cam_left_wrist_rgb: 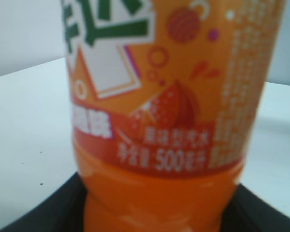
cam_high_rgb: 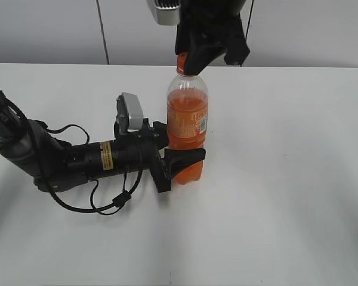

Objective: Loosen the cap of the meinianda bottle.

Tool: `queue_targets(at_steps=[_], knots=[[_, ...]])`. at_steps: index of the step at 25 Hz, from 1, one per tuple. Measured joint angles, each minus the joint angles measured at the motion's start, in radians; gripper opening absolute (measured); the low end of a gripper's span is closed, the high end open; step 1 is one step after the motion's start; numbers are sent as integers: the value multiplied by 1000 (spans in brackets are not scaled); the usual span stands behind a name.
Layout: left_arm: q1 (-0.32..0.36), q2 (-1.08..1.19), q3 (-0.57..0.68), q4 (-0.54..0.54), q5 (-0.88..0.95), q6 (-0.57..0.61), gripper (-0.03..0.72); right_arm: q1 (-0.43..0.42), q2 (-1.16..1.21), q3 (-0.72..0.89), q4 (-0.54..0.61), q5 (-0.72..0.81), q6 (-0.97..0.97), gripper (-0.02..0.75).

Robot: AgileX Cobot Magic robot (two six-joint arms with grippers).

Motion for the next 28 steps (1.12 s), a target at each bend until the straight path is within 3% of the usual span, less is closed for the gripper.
queue_targets(at_steps=[10, 19, 25, 28], knots=[[0, 0, 0, 1, 0, 8, 395, 0, 0, -1, 8, 3, -158, 274], [0, 0, 0, 2, 0, 8, 395, 0, 0, -2, 9, 3, -75, 279], [0, 0, 0, 4, 0, 13, 395, 0, 0, -3, 3, -18, 52, 480], [0, 0, 0, 6, 0, 16, 395, 0, -2, -5, -5, -21, 124, 542]])
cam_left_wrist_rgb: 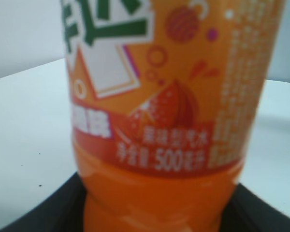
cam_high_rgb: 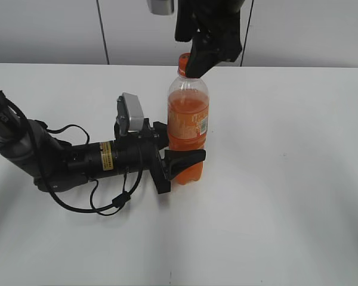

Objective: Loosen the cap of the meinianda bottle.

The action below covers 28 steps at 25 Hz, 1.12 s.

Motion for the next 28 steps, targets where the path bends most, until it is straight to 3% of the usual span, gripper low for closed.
queue_targets(at_steps=[6, 17, 22, 28], knots=[[0, 0, 0, 0, 0, 0, 395, 0, -25, 0, 2, 0, 278, 575], [0, 0, 0, 0, 0, 0, 395, 0, -80, -1, 26, 0, 1085, 577], [0, 0, 0, 0, 0, 0, 395, 0, -94, 2, 26, 0, 1272, 577], [0, 0, 0, 0, 0, 0, 395, 0, -95, 53, 27, 0, 1308, 577]])
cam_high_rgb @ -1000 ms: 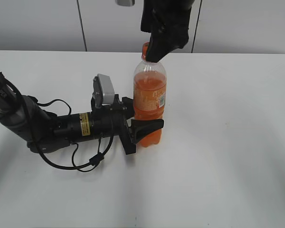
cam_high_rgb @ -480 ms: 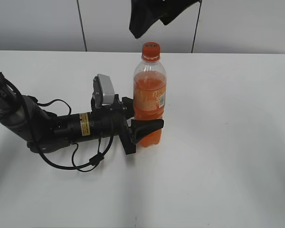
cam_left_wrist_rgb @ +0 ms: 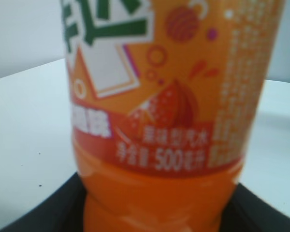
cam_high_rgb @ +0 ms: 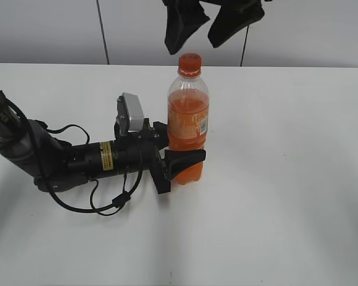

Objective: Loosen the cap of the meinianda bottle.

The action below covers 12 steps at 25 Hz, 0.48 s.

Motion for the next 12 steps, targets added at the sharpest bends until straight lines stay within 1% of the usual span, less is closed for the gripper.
queue_targets(at_steps=[5, 12], knots=[[0, 0, 0, 0, 0, 0, 395, 0, 2, 2, -19, 0, 3, 577], [0, 0, 0, 0, 0, 0, 395, 0, 36, 4, -12, 0, -5, 575]])
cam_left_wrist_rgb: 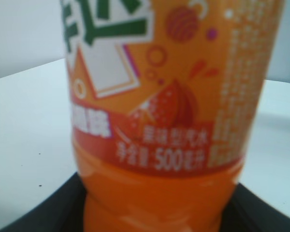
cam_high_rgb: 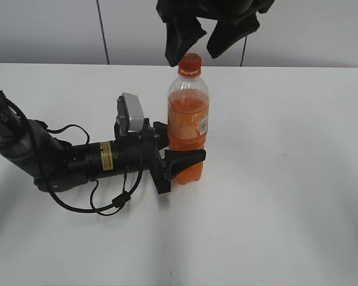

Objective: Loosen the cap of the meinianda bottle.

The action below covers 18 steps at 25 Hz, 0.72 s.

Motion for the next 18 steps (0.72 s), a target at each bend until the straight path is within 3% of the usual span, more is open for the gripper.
queue_targets(at_steps=[18], knots=[[0, 0, 0, 1, 0, 0, 395, 0, 28, 0, -4, 0, -7, 563]])
